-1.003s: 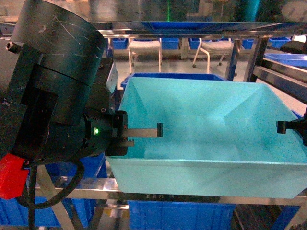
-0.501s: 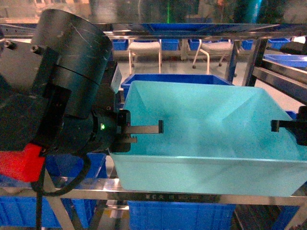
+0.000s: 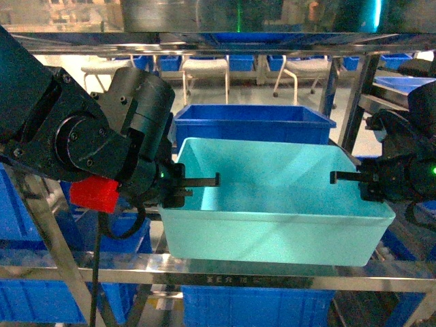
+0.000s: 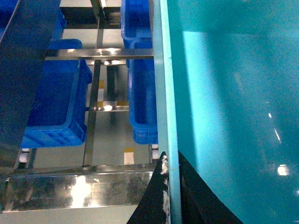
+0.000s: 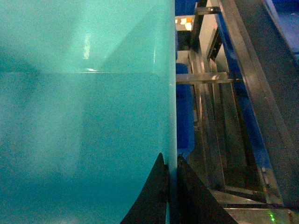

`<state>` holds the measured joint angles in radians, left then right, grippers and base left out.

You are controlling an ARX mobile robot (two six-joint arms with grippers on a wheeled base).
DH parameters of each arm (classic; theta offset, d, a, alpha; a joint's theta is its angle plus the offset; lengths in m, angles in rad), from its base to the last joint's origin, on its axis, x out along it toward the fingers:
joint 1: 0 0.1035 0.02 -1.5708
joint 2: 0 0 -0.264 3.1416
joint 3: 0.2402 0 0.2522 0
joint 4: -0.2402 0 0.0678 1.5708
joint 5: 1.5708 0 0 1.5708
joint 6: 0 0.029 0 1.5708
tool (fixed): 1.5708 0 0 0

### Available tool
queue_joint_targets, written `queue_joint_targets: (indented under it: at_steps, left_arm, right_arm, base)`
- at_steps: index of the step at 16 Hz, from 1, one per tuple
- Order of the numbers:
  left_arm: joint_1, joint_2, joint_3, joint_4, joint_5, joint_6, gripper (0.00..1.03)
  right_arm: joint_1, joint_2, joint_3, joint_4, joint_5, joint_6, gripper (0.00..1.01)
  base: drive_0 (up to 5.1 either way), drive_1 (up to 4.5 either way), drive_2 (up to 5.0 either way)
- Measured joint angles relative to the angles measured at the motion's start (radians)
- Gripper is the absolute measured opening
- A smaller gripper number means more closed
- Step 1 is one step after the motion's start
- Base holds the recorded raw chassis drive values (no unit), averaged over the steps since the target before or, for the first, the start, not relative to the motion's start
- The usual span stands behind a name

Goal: Organize blue bins on left shelf correctly

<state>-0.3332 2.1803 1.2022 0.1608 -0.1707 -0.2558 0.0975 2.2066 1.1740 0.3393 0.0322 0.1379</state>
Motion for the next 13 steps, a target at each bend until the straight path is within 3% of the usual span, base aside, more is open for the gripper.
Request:
queue_joint_targets:
  at_steps: [8,13]
  left_arm:
    - [0.032,0.147,0.167,-0.068,0.017,0.002,0.02]
    - [0.042,0.192,0.239,-0.095,0.02,0.008,0.04]
  right_arm:
    - [0.006,0.181,0.263,-0.175,0.004,0.016,0.02]
    - [0.005,0.227,0.336,-0.204,0.014,0.007,0.02]
  base:
    - [0.0,0.0,0.0]
    - [0.0,0.0,0.0]
